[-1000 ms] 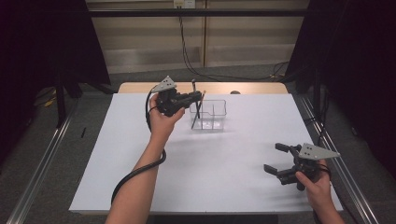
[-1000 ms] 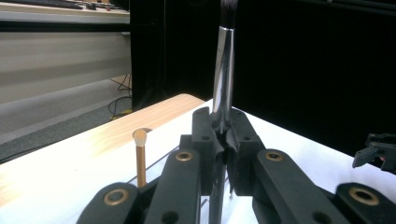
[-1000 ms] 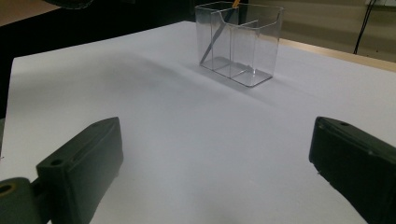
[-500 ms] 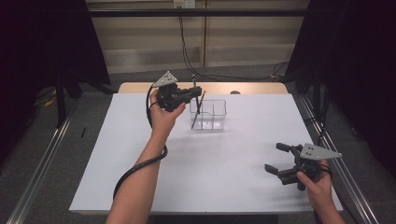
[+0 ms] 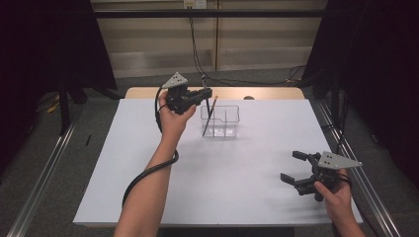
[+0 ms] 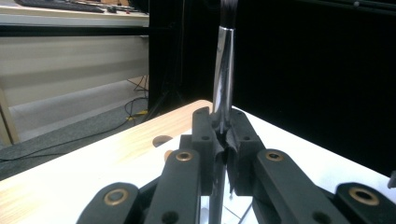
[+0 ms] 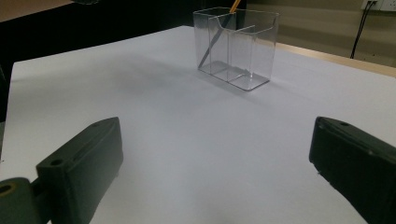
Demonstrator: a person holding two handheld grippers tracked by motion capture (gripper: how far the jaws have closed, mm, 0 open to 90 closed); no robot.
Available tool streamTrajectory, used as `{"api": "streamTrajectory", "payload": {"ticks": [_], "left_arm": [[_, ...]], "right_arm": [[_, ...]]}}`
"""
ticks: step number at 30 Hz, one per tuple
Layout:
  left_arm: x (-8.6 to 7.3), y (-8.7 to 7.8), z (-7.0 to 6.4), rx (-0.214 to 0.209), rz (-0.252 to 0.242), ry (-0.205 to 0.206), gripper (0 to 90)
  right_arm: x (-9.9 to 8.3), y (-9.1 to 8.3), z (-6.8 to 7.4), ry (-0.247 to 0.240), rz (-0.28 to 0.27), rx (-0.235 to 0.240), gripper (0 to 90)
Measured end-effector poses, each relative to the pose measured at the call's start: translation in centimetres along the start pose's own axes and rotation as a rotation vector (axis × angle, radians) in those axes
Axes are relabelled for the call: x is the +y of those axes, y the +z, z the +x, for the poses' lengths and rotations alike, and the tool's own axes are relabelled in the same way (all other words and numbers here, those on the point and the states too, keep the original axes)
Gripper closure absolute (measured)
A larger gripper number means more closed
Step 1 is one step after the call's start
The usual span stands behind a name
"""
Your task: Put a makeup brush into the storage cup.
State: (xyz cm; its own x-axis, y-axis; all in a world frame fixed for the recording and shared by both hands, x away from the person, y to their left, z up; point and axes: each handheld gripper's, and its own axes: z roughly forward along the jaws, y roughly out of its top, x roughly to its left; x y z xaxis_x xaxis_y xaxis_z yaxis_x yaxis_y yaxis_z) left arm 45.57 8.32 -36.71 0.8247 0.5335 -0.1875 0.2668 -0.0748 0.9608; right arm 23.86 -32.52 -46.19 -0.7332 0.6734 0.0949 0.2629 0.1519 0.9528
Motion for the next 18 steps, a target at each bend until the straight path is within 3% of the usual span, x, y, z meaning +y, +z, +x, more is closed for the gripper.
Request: {"api": "streamTrajectory", "payload": {"ticks": [18], "left_arm": [[-0.09, 0.83, 0.35, 0.030, 0.005, -0.002, 83.3]], "right_arm": [[0.02, -0.10, 0.03, -0.003, -0.004, 0.004, 2.6]]}}
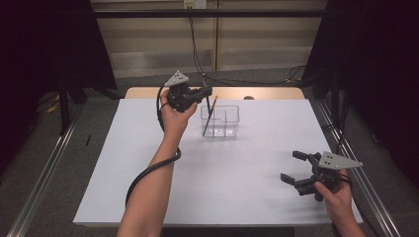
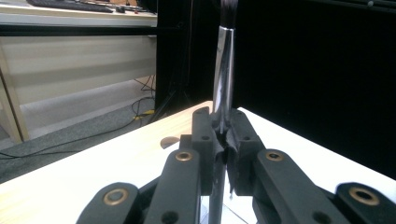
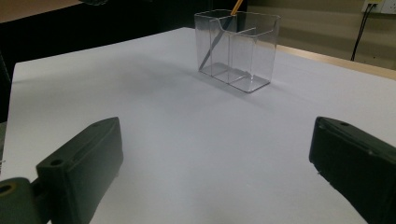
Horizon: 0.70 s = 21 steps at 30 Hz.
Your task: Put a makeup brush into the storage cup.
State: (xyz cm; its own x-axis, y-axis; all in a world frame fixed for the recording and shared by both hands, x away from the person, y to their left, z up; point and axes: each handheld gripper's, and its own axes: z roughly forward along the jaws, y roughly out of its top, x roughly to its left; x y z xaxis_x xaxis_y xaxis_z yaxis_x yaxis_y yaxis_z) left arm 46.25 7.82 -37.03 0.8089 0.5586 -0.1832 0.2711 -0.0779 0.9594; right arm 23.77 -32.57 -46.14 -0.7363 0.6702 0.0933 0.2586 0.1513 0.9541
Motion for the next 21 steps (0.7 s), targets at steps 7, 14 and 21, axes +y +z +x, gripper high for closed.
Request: {"api": "streamTrajectory", "payload": {"ticks": [7, 14, 21], "left_arm": [[-0.6, 0.4, 0.0, 0.013, 0.010, -0.008, 83.2], [-0.8, 0.7, 0.0, 0.017, 0.021, 0.001, 83.2], [-1.1, 0.8, 0.1, 0.022, 0.034, 0.002, 83.2]], "right_arm": [[0.0, 0.0, 0.0, 0.000, -0.005, 0.000, 2.7], [0.0, 0.0, 0.0, 0.000, -0.002, 0.010, 2.7], [0.0, 0.0, 0.1, -0.002, -0.003, 0.011, 2.7]]}}
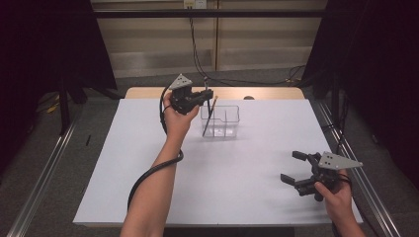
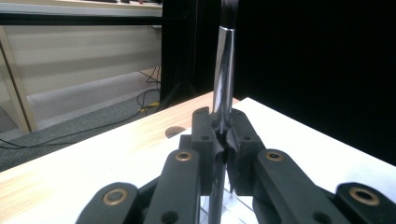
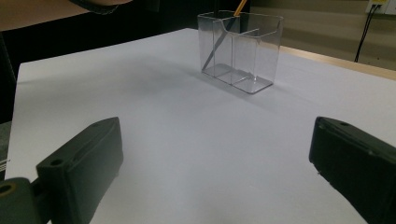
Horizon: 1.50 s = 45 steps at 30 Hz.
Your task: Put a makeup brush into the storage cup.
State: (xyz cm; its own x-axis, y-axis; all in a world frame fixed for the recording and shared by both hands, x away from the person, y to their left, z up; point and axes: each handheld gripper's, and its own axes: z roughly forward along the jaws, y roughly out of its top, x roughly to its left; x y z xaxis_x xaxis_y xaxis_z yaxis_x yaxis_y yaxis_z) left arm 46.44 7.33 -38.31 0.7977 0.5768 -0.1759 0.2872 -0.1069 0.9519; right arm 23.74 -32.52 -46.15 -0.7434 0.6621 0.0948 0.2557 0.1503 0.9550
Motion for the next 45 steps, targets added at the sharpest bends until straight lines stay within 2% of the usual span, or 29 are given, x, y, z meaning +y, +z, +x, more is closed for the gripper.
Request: {"api": "streamTrajectory", "payload": {"ticks": [12, 31, 45], "left_arm": [[-0.5, 0.0, 0.1, 0.004, 0.012, -0.001, 83.1], [-1.7, 0.5, -0.1, -0.013, 0.031, -0.017, 82.8], [-2.2, 0.7, -0.2, -0.024, 0.046, -0.015, 81.8]], "right_arm": [[0.0, 0.1, 0.0, -0.003, 0.004, 0.002, 2.7], [0.0, 0.2, 0.1, -0.005, 0.005, 0.010, 2.7], [0.0, 0.1, 0.1, -0.002, 0.000, 0.009, 2.7]]}}
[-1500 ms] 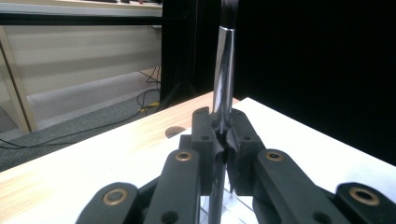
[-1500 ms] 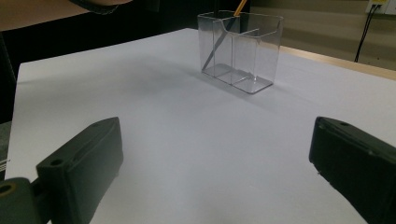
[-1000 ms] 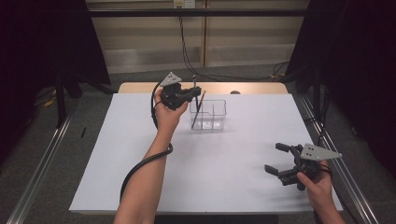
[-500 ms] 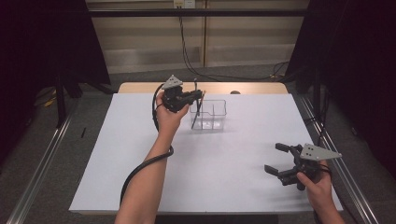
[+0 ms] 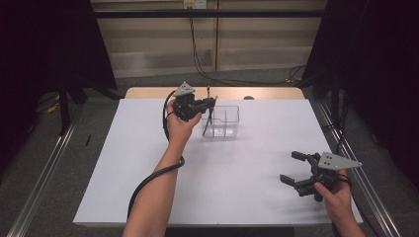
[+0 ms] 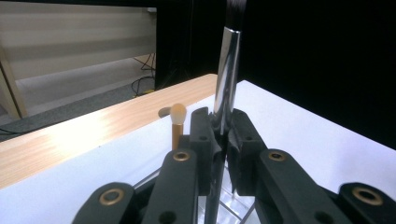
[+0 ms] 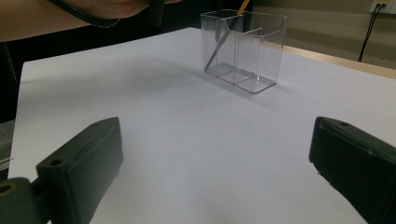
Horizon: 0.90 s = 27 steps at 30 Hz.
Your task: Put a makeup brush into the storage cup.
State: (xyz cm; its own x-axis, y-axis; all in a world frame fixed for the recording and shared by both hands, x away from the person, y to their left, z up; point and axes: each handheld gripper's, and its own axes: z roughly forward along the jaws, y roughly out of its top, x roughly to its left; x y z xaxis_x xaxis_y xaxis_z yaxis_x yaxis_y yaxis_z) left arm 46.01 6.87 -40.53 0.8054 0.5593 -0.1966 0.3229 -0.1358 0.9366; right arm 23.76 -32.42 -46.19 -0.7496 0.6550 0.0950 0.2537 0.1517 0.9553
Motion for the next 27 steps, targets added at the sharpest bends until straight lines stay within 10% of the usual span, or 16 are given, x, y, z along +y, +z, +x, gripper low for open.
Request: {"api": "streamTrajectory", "payload": {"ticks": [15, 27], "left_arm": [[-0.15, 0.04, 0.00, -0.004, -0.004, -0.001, 79.1], [-0.66, -0.46, 0.24, 0.003, -0.009, -0.004, 42.7]], "right_arm": [[0.03, 0.06, 0.06, -0.002, 0.002, 0.004, 2.7], [0.08, 0.13, 0.13, -0.007, 0.002, 0.006, 2.7]]}}
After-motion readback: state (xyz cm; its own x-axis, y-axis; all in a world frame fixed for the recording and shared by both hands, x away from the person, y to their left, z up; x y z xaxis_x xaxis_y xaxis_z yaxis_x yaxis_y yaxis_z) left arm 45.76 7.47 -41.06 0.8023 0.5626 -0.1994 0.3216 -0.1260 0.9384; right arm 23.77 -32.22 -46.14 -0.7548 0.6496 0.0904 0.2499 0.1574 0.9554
